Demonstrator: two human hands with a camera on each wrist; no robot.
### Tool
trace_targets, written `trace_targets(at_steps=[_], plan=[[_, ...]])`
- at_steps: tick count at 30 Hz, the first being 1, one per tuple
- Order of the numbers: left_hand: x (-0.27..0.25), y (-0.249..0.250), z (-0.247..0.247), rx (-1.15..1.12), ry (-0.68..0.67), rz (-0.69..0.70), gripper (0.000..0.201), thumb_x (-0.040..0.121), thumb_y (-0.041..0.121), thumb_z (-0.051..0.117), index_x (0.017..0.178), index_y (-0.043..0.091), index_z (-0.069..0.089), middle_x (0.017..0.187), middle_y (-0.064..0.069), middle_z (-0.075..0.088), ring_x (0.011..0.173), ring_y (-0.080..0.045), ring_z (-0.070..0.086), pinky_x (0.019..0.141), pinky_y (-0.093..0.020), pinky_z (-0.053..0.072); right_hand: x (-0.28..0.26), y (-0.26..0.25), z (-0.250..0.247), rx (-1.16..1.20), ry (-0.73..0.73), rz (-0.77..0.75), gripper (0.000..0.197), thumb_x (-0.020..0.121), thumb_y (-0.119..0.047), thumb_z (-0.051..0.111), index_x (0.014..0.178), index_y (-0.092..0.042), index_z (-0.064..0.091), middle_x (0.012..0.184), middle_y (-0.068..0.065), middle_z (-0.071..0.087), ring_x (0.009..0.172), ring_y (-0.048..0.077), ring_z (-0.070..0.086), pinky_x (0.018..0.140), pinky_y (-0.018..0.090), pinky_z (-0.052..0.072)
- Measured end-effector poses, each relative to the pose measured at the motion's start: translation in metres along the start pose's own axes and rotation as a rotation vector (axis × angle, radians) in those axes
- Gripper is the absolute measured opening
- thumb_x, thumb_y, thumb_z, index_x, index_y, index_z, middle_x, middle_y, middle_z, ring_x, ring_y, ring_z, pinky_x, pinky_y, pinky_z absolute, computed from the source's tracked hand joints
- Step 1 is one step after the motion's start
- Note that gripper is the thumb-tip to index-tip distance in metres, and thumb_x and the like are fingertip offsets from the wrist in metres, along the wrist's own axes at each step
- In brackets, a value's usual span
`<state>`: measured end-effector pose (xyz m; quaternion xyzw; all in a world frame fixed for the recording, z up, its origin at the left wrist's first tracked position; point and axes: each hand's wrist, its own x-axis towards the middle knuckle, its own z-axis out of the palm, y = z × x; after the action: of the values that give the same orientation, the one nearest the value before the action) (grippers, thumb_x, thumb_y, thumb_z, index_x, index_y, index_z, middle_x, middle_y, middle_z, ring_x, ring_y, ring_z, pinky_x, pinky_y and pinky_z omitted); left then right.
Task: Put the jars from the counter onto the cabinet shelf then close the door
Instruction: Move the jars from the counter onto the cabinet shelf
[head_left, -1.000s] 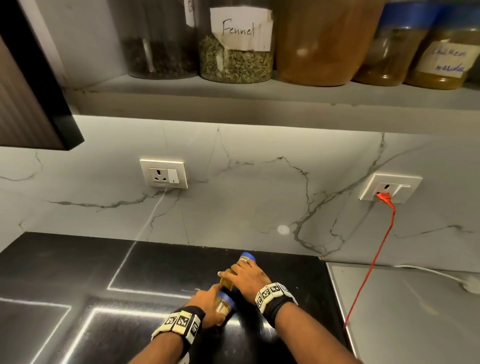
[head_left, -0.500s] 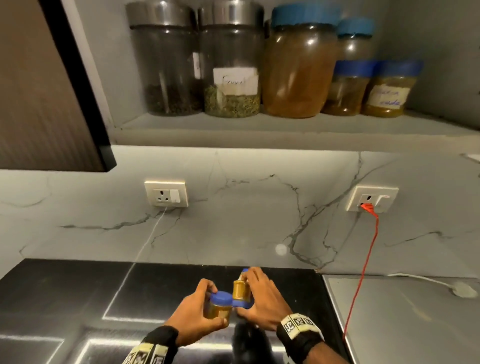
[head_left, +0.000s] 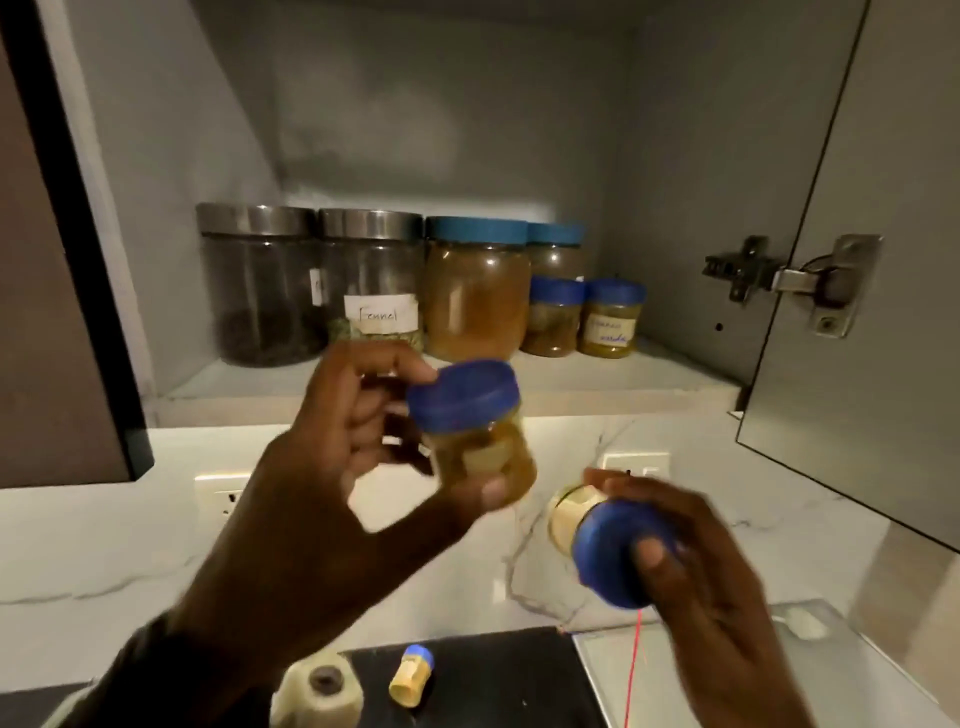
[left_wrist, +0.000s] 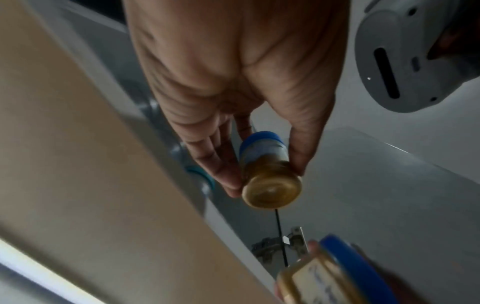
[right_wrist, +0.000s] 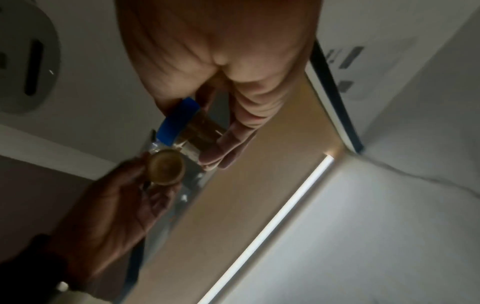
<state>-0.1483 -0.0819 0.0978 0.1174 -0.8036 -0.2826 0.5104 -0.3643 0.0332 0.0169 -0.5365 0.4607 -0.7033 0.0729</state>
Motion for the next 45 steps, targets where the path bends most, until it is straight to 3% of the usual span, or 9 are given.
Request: trace_targets(at_steps=[4,7,12,18,22,24,31,36,45], plan=[[0.038,0.018,0.017,0.101,0.023,0.04,0.063,0.074,0.05,0.087,0.121,0.043,0.046,0.121,0.02,0.064,0.099,-0.008,0.072,0.082,-0.024,0.061,0.028,-0.047,-0.019,0.056,0.067,-0.049,0.057,0.062,-0.086,0.076,0.111,-0.057,0.071,0.123,-0.014,0.074,0.117,0.016,0.071,0.097,0.032,0.06],[0.063,0.015,0.037,0.251,0.018,0.06,0.06,0.08,0.048,0.083,0.125,0.036,0.045,0.126,0.017,0.056,0.099,-0.004,0.066,0.084,-0.025,0.061,0.046,-0.067,-0.032,0.077,0.059,-0.039,0.072,0.047,-0.081,0.087,0.114,-0.063,0.067,0.129,-0.015,0.071,0.123,0.021,0.069,0.097,0.034,0.06],[0.087,-0.002,0.063,0.382,-0.011,0.024,0.056,0.084,0.046,0.08,0.125,0.029,0.045,0.129,0.007,0.046,0.107,-0.013,0.057,0.09,-0.038,0.06,0.062,-0.094,-0.04,0.033,0.019,-0.127,0.084,0.062,-0.056,0.094,0.136,-0.043,0.058,0.14,-0.004,0.066,0.126,0.019,0.068,0.094,0.021,0.056],[0.094,-0.006,0.079,0.68,-0.028,-0.067,0.069,0.09,0.062,0.062,0.143,0.022,0.044,0.144,-0.009,0.042,0.126,-0.027,0.05,0.104,-0.042,0.051,0.064,-0.106,-0.048,-0.101,0.018,-0.129,0.069,0.072,-0.036,0.087,0.136,-0.035,0.061,0.138,-0.006,0.068,0.125,0.018,0.068,0.102,0.034,0.058],[0.097,-0.005,0.083,0.755,-0.044,-0.107,0.073,0.093,0.06,0.059,0.15,0.021,0.037,0.149,-0.012,0.039,0.133,-0.029,0.045,0.108,-0.043,0.048,0.072,-0.107,-0.049,-0.323,0.02,-0.069,0.076,0.069,-0.067,0.085,0.136,-0.042,0.06,0.133,-0.016,0.067,0.115,-0.002,0.067,0.085,0.009,0.055],[0.096,-0.005,0.085,0.736,-0.039,-0.103,0.074,0.095,0.055,0.061,0.153,0.02,0.033,0.151,-0.012,0.039,0.134,-0.03,0.045,0.108,-0.046,0.049,0.077,-0.105,-0.047,-0.384,0.046,-0.046,0.076,0.07,-0.073,0.081,0.135,-0.041,0.059,0.127,-0.017,0.069,0.108,-0.004,0.067,0.078,0.011,0.055],[0.051,0.006,0.035,0.655,0.045,-0.082,0.062,0.093,0.075,0.041,0.129,0.027,0.062,0.131,0.002,0.064,0.118,-0.019,0.061,0.1,-0.044,0.052,0.097,-0.104,-0.039,-0.544,0.06,-0.006,0.075,0.076,-0.061,0.069,0.142,-0.028,0.054,0.118,-0.021,0.063,0.1,0.004,0.069,0.086,0.03,0.06],[0.022,-0.02,0.003,0.766,0.036,-0.104,0.064,0.089,0.073,0.04,0.121,0.028,0.073,0.127,0.0,0.073,0.12,-0.027,0.068,0.108,-0.058,0.046,0.123,-0.11,-0.032,-0.717,-0.009,0.06,0.066,0.091,-0.041,0.076,0.148,-0.019,0.049,0.128,-0.003,0.064,0.101,0.005,0.065,0.089,0.027,0.057],[0.011,-0.046,0.007,0.756,0.068,0.031,0.054,0.093,0.055,0.053,0.127,0.018,0.071,0.129,-0.007,0.072,0.12,-0.033,0.069,0.108,-0.056,0.042,0.166,-0.11,-0.012,-1.099,-0.116,0.219,0.059,0.091,-0.037,0.079,0.138,-0.014,0.051,0.109,-0.001,0.058,0.082,0.007,0.056,0.065,0.014,0.039]])
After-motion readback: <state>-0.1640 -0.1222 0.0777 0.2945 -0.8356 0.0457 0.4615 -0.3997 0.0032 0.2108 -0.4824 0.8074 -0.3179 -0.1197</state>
